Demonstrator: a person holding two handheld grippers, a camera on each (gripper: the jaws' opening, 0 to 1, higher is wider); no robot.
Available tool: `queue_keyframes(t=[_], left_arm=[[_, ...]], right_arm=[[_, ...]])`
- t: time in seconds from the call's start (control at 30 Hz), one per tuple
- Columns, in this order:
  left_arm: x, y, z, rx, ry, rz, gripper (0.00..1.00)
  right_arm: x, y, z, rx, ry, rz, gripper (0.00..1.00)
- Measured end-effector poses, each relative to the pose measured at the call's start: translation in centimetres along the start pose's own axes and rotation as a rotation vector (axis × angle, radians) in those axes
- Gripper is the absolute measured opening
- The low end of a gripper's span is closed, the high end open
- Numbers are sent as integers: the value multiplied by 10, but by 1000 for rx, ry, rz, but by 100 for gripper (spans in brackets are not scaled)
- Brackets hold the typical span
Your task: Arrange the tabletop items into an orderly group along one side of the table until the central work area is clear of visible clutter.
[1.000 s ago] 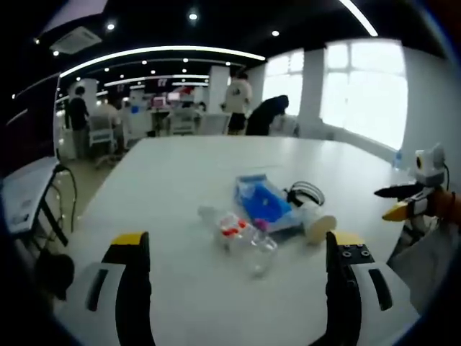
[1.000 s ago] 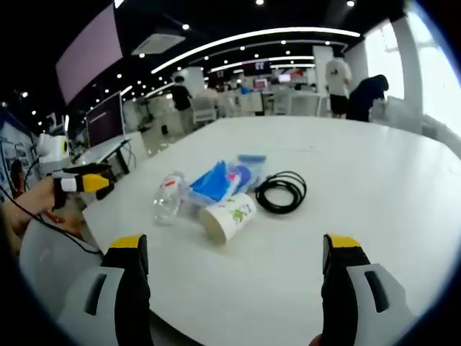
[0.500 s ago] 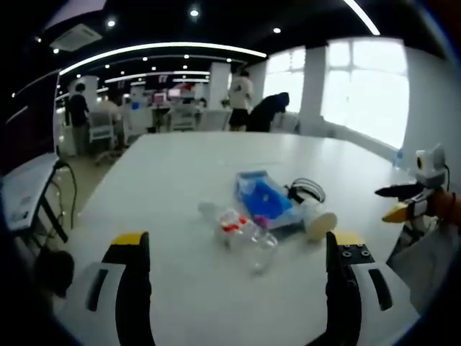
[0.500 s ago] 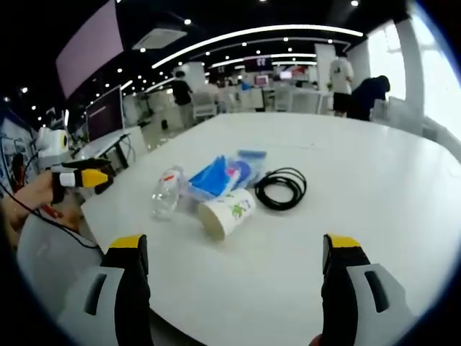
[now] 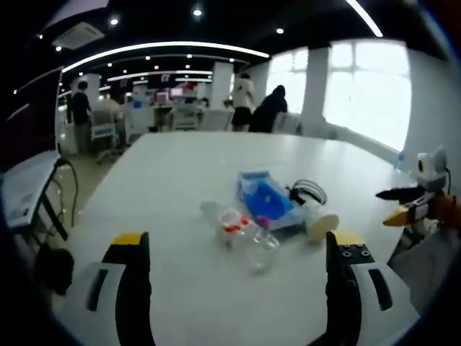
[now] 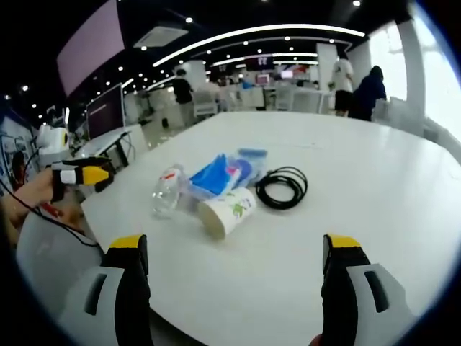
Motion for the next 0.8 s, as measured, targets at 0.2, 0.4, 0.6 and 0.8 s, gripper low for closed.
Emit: queue_keyframes(t=[0.2, 0.4, 0.6, 0.8], left_arm=[[1, -2, 1, 5, 9, 10, 99], [1, 0, 1, -9, 12, 11, 99], [2, 1, 1, -13, 19, 14, 99], [2, 1, 1, -14, 20, 12, 98]], right_arm=[[-2, -3, -1, 8, -9, 6, 100], [-2, -3, -1, 5, -8, 7, 100], [-2, 0, -1, -4, -7, -6, 100], [-4, 1, -1, -7, -17, 6, 100]])
Point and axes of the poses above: the point that each gripper's makers call its tool centre point, and the gripper's own axes: z roughly forward along the fingers, y roughly to its left, x roughly out of its underside, the point moved 1 cm from there along -z, roughly backward along the fingers, and after that the axes turned 5 degrees about z, right-handed, at the moved point
